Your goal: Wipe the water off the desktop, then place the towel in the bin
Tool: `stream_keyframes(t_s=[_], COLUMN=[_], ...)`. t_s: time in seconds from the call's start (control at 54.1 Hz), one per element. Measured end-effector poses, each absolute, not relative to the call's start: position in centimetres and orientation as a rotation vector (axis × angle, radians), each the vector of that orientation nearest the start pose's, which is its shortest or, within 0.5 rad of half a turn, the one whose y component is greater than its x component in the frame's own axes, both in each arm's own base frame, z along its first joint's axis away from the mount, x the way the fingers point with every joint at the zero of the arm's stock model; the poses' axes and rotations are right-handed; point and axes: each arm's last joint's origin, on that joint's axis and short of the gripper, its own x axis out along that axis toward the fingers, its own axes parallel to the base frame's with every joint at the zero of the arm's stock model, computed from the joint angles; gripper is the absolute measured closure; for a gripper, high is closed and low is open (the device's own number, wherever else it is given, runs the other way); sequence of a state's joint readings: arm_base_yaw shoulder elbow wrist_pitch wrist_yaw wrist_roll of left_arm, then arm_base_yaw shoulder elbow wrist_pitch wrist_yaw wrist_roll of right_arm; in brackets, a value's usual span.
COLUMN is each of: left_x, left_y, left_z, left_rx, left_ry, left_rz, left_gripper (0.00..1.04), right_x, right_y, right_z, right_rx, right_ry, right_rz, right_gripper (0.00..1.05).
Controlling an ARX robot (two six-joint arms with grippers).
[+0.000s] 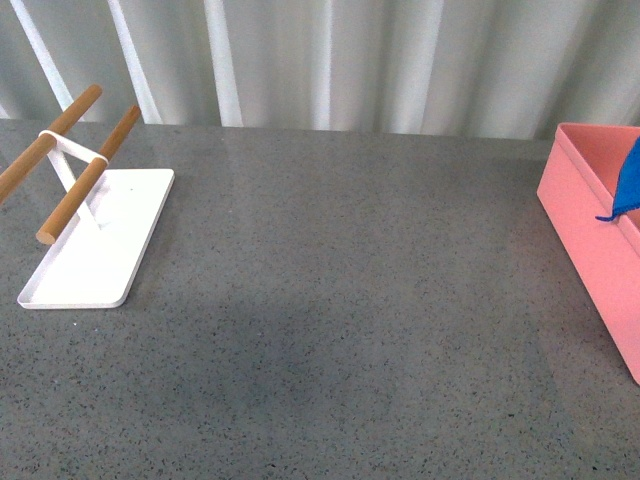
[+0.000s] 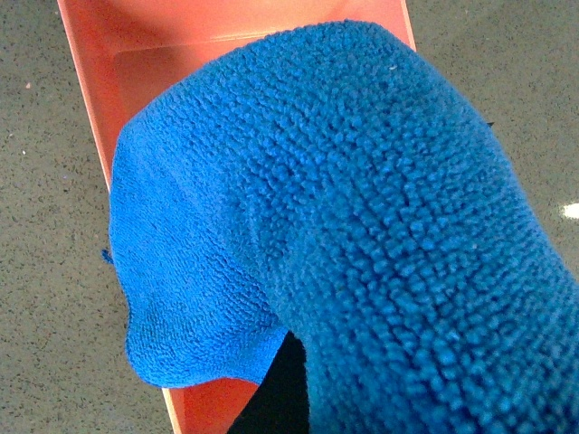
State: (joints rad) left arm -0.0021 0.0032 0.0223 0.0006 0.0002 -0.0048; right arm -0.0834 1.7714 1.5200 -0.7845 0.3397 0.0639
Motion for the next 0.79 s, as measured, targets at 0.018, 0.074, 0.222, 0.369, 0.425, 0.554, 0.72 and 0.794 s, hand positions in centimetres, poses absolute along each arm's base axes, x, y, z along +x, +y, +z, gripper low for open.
stream_keyframes(t_s=[0.018,0.074,0.222,0.369,0.425,0.554,0.72,0.794], left_x=[9.6,9.6,9.6,9.6,9.6,9.6,9.6,9.6], left_y=[0.0,0.0,0.0,0.0,0.0,0.0,0.0,0.0], left_z=[17.1,17.1,17.1,17.1,17.1,17.1,17.1,17.1], left_rx=[-0.005,-0.005,-0.005,-0.005,-0.005,-0.005,-0.005,-0.005], left_ry=[-0.020,-0.020,-0.020,-0.020,-0.020,-0.020,-0.020,-0.020], left_rz=[-0.002,-0.002,-0.002,-0.002,-0.002,-0.002,-0.002,-0.002], left_gripper=[0.07,0.07,0.07,0.07,0.07,0.07,0.07,0.07], right_x=[37.1,37.1,36.9,37.0,37.1,37.0,36.9,36.9], right_y=[-4.1,-4.4,-4.6,-4.6,-4.6,-4.7,-4.9,-4.9], right_z=[27.8,27.7,27.4,27.2,27.0,26.7,26.5,26.5], right_rx=[-0.075,-0.070,-0.052,-0.037,-0.039,-0.026,-0.026,-0.025], right_ry=[1.020,1.019,1.037,1.041,1.036,1.047,1.053,1.052], right_rz=[-0.417,-0.422,-0.424,-0.412,-0.411,-0.394,-0.397,-0.398], right_gripper=[1.01,1.01,1.01,1.01,1.01,1.01,0.77,0.67])
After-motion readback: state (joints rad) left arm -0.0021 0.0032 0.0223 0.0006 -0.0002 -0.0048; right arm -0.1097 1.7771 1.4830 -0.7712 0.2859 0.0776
